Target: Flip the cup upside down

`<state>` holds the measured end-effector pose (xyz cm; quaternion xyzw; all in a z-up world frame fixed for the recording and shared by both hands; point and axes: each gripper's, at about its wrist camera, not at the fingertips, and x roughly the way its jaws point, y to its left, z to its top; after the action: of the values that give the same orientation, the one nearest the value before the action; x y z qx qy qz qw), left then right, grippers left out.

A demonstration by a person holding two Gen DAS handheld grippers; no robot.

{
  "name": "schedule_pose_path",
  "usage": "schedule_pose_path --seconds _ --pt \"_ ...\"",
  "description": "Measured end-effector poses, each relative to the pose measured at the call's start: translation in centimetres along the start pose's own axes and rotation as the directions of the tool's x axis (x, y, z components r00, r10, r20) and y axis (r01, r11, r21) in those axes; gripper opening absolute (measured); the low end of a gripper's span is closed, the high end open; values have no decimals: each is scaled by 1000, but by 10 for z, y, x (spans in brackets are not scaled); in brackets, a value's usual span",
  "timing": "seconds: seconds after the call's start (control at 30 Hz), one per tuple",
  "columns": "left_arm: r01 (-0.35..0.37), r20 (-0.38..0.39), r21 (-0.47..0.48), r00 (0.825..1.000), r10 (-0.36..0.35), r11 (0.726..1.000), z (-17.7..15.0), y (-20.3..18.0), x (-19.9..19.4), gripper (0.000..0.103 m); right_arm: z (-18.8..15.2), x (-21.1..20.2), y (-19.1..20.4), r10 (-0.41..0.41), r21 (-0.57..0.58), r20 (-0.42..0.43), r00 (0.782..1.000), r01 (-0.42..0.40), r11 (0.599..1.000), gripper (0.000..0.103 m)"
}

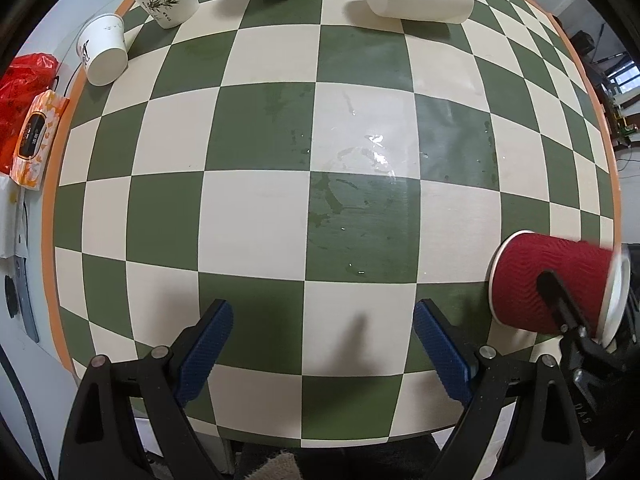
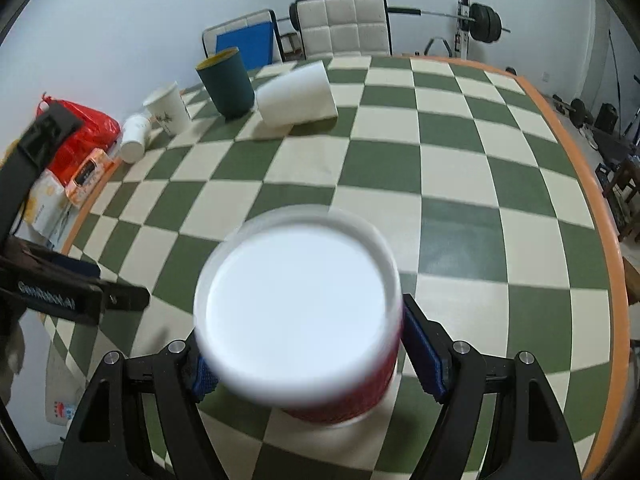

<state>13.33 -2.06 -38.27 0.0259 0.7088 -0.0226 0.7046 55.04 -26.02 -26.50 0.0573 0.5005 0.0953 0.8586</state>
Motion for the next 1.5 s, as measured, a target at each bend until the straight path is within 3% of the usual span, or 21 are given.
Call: schedule_pose_path --seconds 0.2,0.33,0.67,0.93,1.2,1.5 --pt "-3 17 10 1000 3 1000 -1 -2 -9 93 -19 -5 3 -13 28 -70 997 15 999 80" --pt "-5 40 20 999 4 1000 -1 -6 -22 93 -28 -21 5 -37 51 -118 992 43 998 93" --pt "11 132 71 991 -20 997 -25 -20 -104 93 -22 -107 4 -121 158 -241 963 162 974 95" --pt "23 215 76 976 -39 997 -46 -24 -192 93 -10 -198 8 -144 183 -256 956 194 964 96" --pt "37 298 68 953 -56 997 -74 -27 -276 93 -2 -291 24 -169 181 -192 967 204 962 96" --pt "24 359 66 932 -46 998 -96 -31 -328 93 5 -363 41 -179 181 -123 976 200 963 96"
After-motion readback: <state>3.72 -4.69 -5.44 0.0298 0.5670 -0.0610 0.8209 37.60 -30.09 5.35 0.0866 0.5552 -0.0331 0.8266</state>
